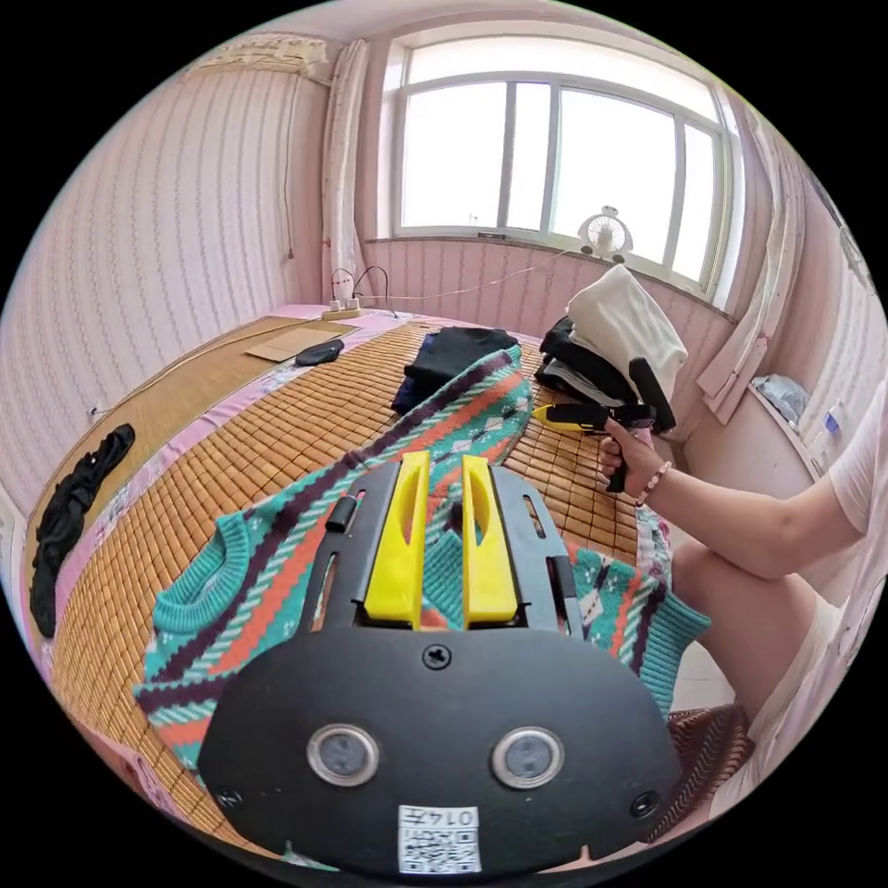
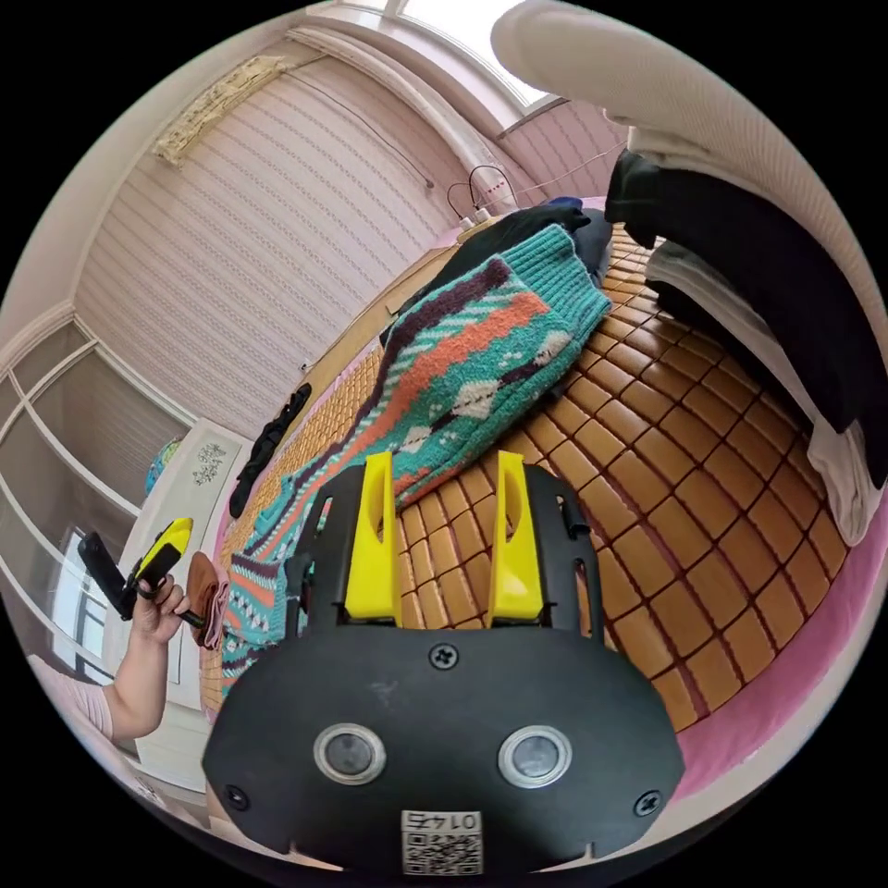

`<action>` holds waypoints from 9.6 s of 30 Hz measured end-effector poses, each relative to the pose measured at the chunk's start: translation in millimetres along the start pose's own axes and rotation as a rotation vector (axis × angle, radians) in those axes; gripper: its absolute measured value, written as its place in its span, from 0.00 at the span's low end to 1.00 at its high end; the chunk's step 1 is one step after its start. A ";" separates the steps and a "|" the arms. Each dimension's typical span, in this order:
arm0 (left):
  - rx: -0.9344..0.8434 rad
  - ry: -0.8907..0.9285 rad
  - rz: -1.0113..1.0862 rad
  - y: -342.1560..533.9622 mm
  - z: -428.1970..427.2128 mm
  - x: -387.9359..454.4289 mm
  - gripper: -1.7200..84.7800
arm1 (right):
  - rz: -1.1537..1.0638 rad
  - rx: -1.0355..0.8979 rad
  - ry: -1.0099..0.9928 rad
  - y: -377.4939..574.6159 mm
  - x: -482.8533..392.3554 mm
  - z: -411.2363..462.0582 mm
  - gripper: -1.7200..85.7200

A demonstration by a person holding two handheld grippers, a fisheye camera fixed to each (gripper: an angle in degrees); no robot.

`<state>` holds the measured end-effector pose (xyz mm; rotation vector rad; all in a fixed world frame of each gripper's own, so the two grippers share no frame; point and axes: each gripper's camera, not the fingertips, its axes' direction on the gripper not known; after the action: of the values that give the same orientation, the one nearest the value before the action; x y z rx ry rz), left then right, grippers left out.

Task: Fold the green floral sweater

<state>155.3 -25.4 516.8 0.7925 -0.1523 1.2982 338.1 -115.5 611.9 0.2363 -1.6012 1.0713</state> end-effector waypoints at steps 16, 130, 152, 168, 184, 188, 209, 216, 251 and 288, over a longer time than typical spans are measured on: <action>-0.153 0.077 0.126 -181.7 221.1 74.5 0.16 | 0.093 -0.018 -0.127 -11.1 80.6 21.2 0.04; -0.023 0.071 -0.657 329.0 -386.6 -147.4 0.09 | -0.924 -0.690 -0.159 13.8 -391.9 26.7 0.09; -0.111 -0.215 -0.385 344.6 -236.9 111.7 0.01 | -1.187 -0.777 0.063 257.1 -677.1 119.1 0.02; -0.222 -0.167 -0.114 364.3 -124.2 145.9 0.01 | -1.329 -1.309 0.417 314.4 -843.1 360.8 0.01; -0.300 -0.071 -0.294 291.8 -67.4 50.1 0.01 | -1.265 -1.554 0.517 345.1 -892.9 462.8 0.01; -0.436 -0.046 -0.225 271.7 -34.3 51.8 0.01 | -1.277 -1.569 0.553 353.1 -892.0 472.6 0.01; -0.791 -0.045 0.328 222.3 25.7 156.7 0.01 | -1.286 -1.632 0.538 362.6 -786.6 443.8 0.01; -0.752 -0.105 0.288 217.5 29.8 166.9 0.01 | -1.205 -1.285 0.406 345.9 -700.5 355.4 0.01; -0.345 -0.002 -0.345 33.3 75.7 105.2 0.15 | -0.204 -0.366 0.014 322.0 -109.6 -67.5 0.16; -0.105 -0.097 -0.201 86.3 -126.1 107.3 0.08 | -0.840 -0.281 -0.523 349.3 -301.8 -208.4 0.09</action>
<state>69.3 140.3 518.0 0.7609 -0.2108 1.0541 354.9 120.7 164.2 0.9572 -1.8117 0.1275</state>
